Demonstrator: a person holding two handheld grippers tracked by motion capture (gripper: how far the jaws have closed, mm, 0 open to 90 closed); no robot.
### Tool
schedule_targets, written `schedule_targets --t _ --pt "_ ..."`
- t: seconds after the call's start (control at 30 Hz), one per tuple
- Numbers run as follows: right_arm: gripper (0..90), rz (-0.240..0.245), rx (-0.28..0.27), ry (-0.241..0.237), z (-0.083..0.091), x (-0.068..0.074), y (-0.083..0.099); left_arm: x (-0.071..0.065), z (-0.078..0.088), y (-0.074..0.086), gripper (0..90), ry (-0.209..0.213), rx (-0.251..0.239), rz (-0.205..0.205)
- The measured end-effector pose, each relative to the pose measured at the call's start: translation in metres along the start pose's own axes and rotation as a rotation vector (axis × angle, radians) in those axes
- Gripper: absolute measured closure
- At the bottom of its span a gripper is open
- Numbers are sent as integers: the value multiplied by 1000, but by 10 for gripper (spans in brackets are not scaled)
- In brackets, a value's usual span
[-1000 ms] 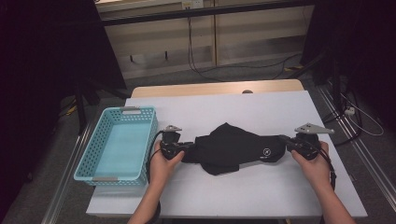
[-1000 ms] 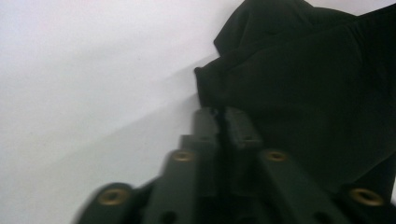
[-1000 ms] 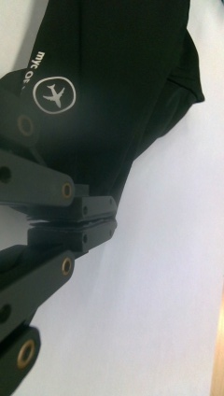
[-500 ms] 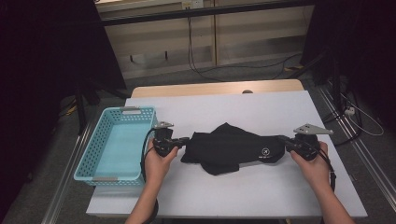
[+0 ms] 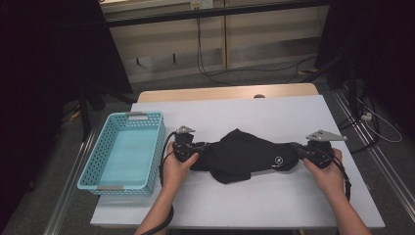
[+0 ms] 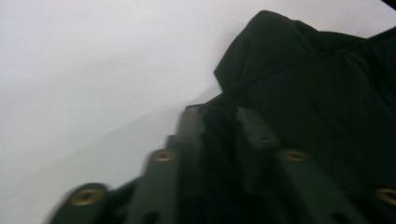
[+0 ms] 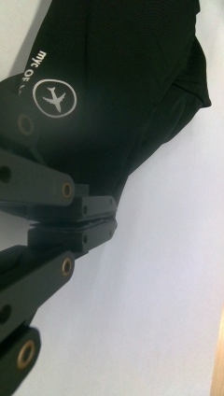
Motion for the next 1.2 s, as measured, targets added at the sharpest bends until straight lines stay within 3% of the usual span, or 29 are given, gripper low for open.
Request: schedule_targets --t 0.03,0.07,0.13,0.27,0.37,0.53,0.57,0.6,0.63,0.77,0.97,1.2 --pt "875 -2 -1 -2 0 0 0 0 0 0 834 -1 5 -5" --pt "875 -2 -1 -3 0 0 0 -2 1 -2 881 9 6 -1" --pt "876 1 4 -3 0 1 0 -1 6 -9 891 -23 -17 -22" --pt "877 7 8 -7 -1 2 1 -2 21 -28 897 -20 -84 -8" --pt "877 13 9 -3 -1 2 0 0 24 -34 897 -35 -84 -19" --pt "877 24 16 7 -2 2 1 6 21 -36 882 -51 -96 4" --pt "877 24 14 14 -2 1 1 8 19 -35 820 -63 -104 4" --pt "877 24 17 20 -2 0 1 8 18 -35 675 -70 -108 4" --pt "876 18 14 22 -2 -1 1 8 17 -33 591 -73 -103 -2" --pt "862 -2 9 8 -4 -2 2 7 17 -22 398 -57 -62 18" --pt "710 25 12 34 -2 -2 1 10 21 -11 274 -60 -42 20" --pt "521 17 13 36 5 1 -2 16 17 1 289 -64 -15 26"
Point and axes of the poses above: each handheld gripper's, and its own axes: z roughly backward along the jaws, y roughly out of its underside, x roughly to its left, the point moved 10 cm from there along -z, roughly forward along the jaws, and after that the axes turned 13 degrees about z, right-handed, at the moved point
